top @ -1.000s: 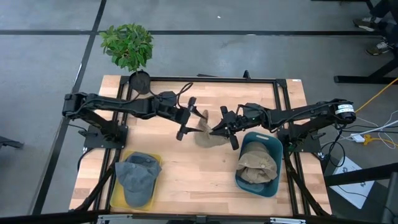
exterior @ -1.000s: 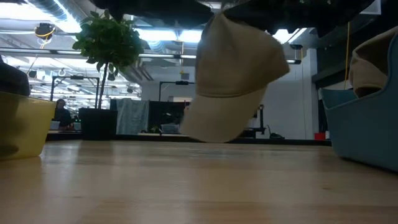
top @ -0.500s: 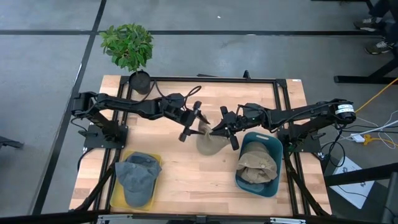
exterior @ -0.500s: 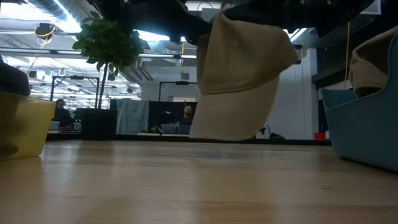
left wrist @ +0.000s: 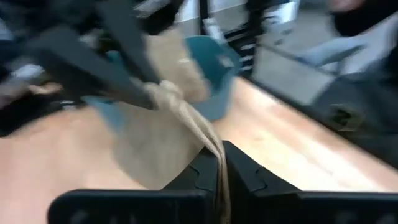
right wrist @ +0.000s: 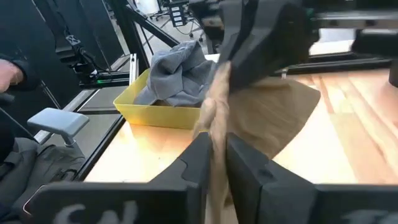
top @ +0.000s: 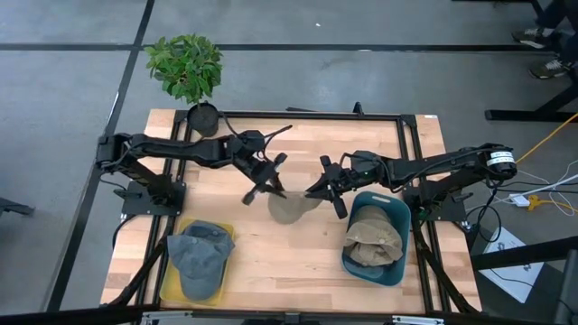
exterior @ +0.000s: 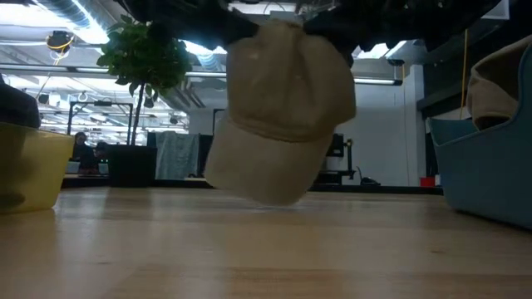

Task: Pick & Place hat
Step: Put the brown cap into the blue bin

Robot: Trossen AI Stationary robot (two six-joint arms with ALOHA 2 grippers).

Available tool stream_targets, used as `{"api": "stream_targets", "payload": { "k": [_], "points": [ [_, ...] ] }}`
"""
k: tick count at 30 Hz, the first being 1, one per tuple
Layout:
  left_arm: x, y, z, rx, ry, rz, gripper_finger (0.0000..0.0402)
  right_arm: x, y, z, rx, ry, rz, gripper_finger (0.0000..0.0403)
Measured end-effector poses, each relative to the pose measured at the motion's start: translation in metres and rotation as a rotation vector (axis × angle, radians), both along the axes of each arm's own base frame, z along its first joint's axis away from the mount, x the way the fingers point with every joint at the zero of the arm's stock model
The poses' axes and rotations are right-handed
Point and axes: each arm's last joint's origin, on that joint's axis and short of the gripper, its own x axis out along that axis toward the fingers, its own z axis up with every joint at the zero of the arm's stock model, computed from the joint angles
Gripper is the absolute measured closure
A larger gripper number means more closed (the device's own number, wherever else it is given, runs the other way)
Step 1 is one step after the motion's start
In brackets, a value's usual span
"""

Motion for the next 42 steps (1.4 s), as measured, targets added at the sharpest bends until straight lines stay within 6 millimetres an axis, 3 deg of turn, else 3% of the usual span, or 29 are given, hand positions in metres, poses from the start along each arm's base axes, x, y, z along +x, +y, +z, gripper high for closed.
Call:
{"api": "stream_targets", "payload": {
  "k": [5, 11, 17, 23, 29, 32, 37, 42],
  "points": [
    [-0.011, 0.008, 0.005, -0.115, 0.005, -0.168, 0.0396, 0.000, 0.000, 0.003, -0.030, -0.036, 0.015, 0.0317],
    [-0.018, 0.020, 0.007, -0.260, 0.015, -0.308, 0.0397, 0.001, 0.002, 0.011, -0.046, -0.125, 0.061, 0.0241],
    [-0.017, 0.023, 0.008, -0.260, 0.036, -0.231, 0.0397, 0.012, 0.001, 0.016, -0.009, -0.114, 0.055, 0.0171],
    [-0.015, 0.021, 0.008, -0.239, 0.037, -0.195, 0.0397, 0.044, 0.000, 0.022, 0.015, 0.050, 0.035, 0.0152],
    [-0.015, 0.021, 0.008, -0.253, 0.049, -0.183, 0.0397, 0.063, -0.003, 0.034, -0.015, 0.239, -0.053, 0.0177],
    [-0.015, 0.022, 0.007, -0.254, 0.053, -0.177, 0.0397, 0.066, -0.003, 0.040, -0.010, 0.285, -0.035, 0.0227],
    [-0.015, 0.024, 0.006, -0.236, 0.068, -0.119, 0.0382, 0.064, 0.000, 0.044, 0.029, 0.318, 0.050, 0.0370],
    [-0.014, 0.026, 0.004, -0.176, 0.066, -0.035, 0.0355, 0.059, 0.001, 0.042, 0.078, 0.381, 0.073, 0.0387]
  ]
}}
